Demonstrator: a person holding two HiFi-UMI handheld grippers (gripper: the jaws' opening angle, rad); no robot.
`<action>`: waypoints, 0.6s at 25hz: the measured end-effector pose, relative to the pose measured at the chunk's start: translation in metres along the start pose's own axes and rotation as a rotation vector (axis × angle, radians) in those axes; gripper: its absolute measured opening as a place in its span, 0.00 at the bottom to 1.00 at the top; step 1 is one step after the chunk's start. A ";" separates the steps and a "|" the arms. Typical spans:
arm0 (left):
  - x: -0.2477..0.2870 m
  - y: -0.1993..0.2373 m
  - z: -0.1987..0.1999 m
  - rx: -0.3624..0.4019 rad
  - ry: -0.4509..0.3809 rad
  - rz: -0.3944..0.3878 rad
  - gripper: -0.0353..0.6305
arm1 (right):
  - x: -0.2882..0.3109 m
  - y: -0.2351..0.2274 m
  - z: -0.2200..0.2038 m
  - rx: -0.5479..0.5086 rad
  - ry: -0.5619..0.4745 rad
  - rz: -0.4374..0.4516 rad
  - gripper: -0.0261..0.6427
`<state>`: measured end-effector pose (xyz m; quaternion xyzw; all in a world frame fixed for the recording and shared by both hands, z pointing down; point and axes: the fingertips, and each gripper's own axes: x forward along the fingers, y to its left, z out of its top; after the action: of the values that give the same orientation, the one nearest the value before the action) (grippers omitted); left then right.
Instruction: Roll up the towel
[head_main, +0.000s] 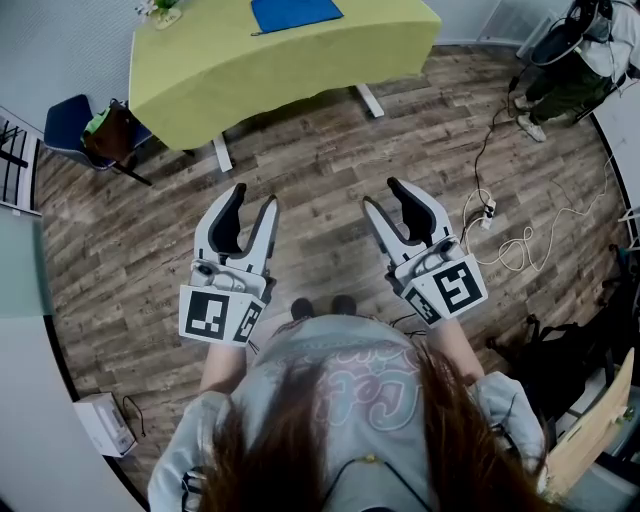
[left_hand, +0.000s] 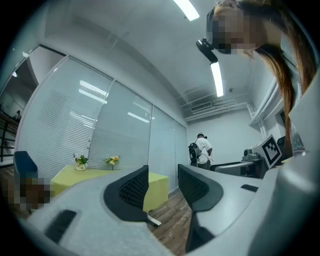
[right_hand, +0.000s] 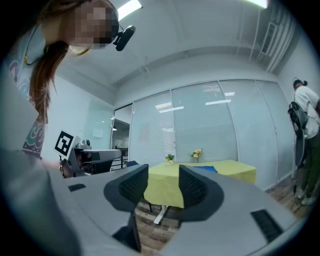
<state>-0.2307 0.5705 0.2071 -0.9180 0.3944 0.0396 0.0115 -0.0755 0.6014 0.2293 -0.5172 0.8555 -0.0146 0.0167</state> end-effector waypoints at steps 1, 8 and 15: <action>-0.003 0.002 0.001 -0.005 -0.011 0.010 0.29 | -0.001 -0.001 0.001 -0.003 -0.007 -0.012 0.33; -0.018 0.016 0.002 -0.007 -0.025 0.079 0.40 | -0.007 -0.004 0.006 -0.038 -0.054 -0.055 0.48; -0.033 0.025 -0.002 0.001 -0.011 0.075 0.43 | -0.005 0.009 -0.002 -0.035 -0.036 -0.076 0.51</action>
<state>-0.2711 0.5770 0.2117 -0.9024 0.4284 0.0450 0.0124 -0.0812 0.6097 0.2306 -0.5497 0.8350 0.0088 0.0225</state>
